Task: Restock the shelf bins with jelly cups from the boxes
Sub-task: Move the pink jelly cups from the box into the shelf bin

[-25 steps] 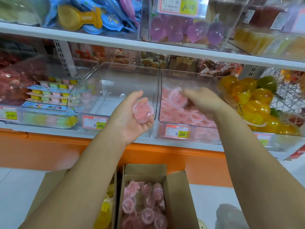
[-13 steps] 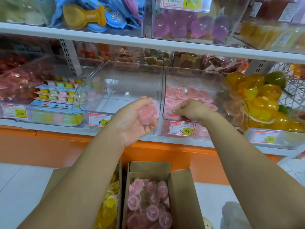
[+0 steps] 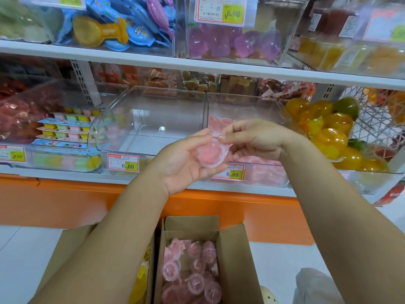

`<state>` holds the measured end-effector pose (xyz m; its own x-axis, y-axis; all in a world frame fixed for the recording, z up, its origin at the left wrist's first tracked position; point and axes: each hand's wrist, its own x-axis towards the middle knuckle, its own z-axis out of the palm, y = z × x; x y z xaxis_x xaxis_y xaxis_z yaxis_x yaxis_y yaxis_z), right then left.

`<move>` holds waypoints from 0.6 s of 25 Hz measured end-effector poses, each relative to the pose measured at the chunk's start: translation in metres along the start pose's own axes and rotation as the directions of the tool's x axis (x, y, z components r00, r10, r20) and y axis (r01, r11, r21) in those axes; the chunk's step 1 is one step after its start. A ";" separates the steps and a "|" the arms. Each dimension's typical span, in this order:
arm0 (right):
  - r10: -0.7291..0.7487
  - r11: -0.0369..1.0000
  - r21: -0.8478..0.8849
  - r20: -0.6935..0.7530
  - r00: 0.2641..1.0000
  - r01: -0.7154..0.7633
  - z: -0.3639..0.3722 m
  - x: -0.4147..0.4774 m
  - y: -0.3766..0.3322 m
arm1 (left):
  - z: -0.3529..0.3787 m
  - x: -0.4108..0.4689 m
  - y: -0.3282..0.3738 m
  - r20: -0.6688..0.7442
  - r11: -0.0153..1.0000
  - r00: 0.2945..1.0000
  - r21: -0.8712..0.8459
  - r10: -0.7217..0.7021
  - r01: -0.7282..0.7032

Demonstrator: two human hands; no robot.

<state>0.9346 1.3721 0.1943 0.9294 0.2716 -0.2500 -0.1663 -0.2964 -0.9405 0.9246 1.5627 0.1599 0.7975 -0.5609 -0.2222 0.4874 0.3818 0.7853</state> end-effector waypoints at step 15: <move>0.176 0.935 -0.176 -0.524 0.833 -0.309 -0.030 0.020 0.053 | -0.014 0.010 0.002 -0.163 0.999 0.986 -0.025 0.029 -0.034</move>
<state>0.9546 1.3345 0.1467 0.9177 -0.3056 -0.2536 -0.3843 -0.5220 -0.7615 0.9385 1.5679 0.1511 0.8587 -0.4219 -0.2907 0.4690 0.4186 0.7777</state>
